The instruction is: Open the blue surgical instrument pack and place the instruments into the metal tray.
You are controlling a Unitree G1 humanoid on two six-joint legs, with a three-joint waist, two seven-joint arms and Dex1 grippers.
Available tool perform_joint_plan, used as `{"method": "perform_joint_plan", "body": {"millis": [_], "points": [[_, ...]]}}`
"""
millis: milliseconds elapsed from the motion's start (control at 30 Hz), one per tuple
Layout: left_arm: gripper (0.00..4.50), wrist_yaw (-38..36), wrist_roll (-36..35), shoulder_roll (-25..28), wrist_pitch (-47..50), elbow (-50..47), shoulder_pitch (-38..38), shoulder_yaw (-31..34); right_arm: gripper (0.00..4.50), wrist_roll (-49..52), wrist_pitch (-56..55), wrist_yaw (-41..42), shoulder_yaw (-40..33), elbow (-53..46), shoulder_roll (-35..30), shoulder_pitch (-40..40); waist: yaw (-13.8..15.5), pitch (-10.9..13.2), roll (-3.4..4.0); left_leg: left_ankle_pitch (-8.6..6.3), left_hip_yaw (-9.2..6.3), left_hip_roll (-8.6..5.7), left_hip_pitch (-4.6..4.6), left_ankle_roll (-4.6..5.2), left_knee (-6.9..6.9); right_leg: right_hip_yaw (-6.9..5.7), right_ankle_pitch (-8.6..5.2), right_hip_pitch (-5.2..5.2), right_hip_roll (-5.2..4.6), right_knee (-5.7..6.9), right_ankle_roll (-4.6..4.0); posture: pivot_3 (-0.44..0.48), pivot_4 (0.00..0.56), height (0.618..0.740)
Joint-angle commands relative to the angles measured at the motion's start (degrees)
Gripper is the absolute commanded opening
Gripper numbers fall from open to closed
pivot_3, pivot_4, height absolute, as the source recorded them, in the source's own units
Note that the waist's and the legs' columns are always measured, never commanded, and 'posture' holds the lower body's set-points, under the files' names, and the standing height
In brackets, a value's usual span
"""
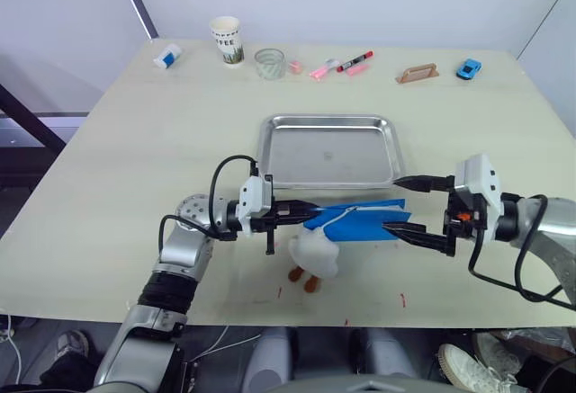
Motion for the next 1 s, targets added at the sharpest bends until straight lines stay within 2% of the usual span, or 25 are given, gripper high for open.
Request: {"method": "perform_joint_plan", "body": {"millis": [33, 67, 200, 267, 600, 633, 700, 733, 767, 800, 1000], "points": [[0.00, -0.6, 0.4, 0.7, -1.0, -0.9, 0.2, 0.1, 4.44, -4.2, -8.2, 2.9, 0.9, 5.4, 1.7, -1.1, 0.0, 0.0, 0.00, 0.00, 0.03, 0.00, 0.00, 0.00, 0.00, 0.00, 0.00, 0.00, 0.00, 0.00, 0.00, 0.000, 0.150, 0.740], [0.00, -0.8, 0.4, 0.8, -1.2, -0.9, 0.1, 0.1, 4.44, -5.8, -10.9, 2.3, 1.0, 7.2, 3.0, -1.1, 0.0, 0.0, 0.01, 0.00, 0.06, 0.00, 0.00, 0.00, 0.00, 0.00, 0.00, 0.00, 0.01, 0.00, 0.00, 0.000, 0.150, 0.740], [0.00, -1.2, 0.7, 1.3, -1.7, -0.8, 0.2, 0.0, 4.44, -3.4, -12.4, 11.4, 2.2, 13.5, 3.9, -3.0, 0.0, 0.0, 0.03, 0.00, 0.13, 0.00, 0.01, 0.00, 0.01, 0.03, 0.00, 0.00, 0.01, 0.02, 0.00, 0.000, 0.150, 0.740], [0.00, -1.3, 0.6, 1.4, -1.7, -1.0, 0.2, 0.1, 4.44, -4.9, -13.5, 13.1, 3.5, 16.6, 4.2, -4.6, -0.1, 0.0, 0.03, 0.00, 0.13, 0.01, 0.02, 0.00, 0.01, 0.03, 0.00, 0.00, 0.01, 0.04, 0.00, 0.000, 0.150, 0.740], [0.00, -0.9, 0.4, 1.8, -1.0, -2.3, 0.5, 0.2, 4.44, -8.6, -18.0, 17.8, 6.5, 24.0, 6.9, -7.6, -0.1, 0.0, 0.04, 0.00, 0.15, 0.03, 0.06, 0.00, 0.00, 0.04, 0.00, 0.00, 0.03, 0.06, 0.00, 0.000, 0.150, 0.740], [0.00, -0.8, 0.4, 1.8, -0.9, -2.4, 0.5, 0.1, 3.93, -8.8, -18.3, 17.8, 6.7, 24.5, 7.3, -7.9, -0.1, 0.0, 0.04, 0.00, 0.15, 0.03, 0.06, 0.00, 0.00, 0.04, 0.00, 0.00, 0.03, 0.06, 0.00, 0.000, 0.150, 0.740], [0.00, -0.7, 0.4, 1.8, -0.8, -2.5, 0.5, 0.0, 3.72, -9.0, -18.7, 17.7, 6.8, 25.1, 8.0, -8.3, -0.1, 0.0, 0.05, 0.00, 0.16, 0.03, 0.06, 0.00, 0.00, 0.05, 0.00, 0.00, 0.03, 0.06, 0.00, 0.000, 0.150, 0.740], [0.00, -0.7, 0.4, 1.8, -0.8, -2.5, 0.4, 0.0, 3.16, -9.4, -19.2, 17.5, 6.8, 25.4, 8.3, -8.5, -0.1, 0.0, 0.05, 0.00, 0.16, 0.03, 0.06, -0.01, 0.00, 0.05, 0.00, 0.00, 0.03, 0.06, 0.00, 0.000, 0.150, 0.740], [0.00, -0.6, 0.4, 1.8, -0.7, -2.5, 0.4, 0.0, 2.82, -9.9, -19.8, 17.4, 6.8, 25.7, 8.5, -8.7, -0.1, 0.0, 0.06, 0.00, 0.16, 0.03, 0.06, -0.01, 0.00, 0.05, 0.00, 0.00, 0.03, 0.06, 0.00, 0.000, 0.150, 0.740], [0.00, -0.6, 0.4, 1.8, -0.7, -2.6, 0.4, 0.0, 2.23, -10.1, -20.0, 17.4, 6.9, 25.8, 8.7, -8.7, -0.1, 0.0, 0.07, 0.00, 0.16, 0.03, 0.06, -0.01, 0.00, 0.04, 0.00, 0.00, 0.03, 0.06, 0.00, 0.000, 0.150, 0.740], [0.00, -0.7, 0.4, 1.8, -0.5, -2.6, 0.4, 0.1, 2.23, -10.6, -20.4, 17.6, 6.9, 26.3, 9.5, -8.5, -0.1, 0.0, 0.07, 0.00, 0.17, 0.03, 0.06, -0.01, 0.00, 0.05, 0.00, 0.00, 0.03, 0.06, 0.00, 0.000, 0.150, 0.740]]}}
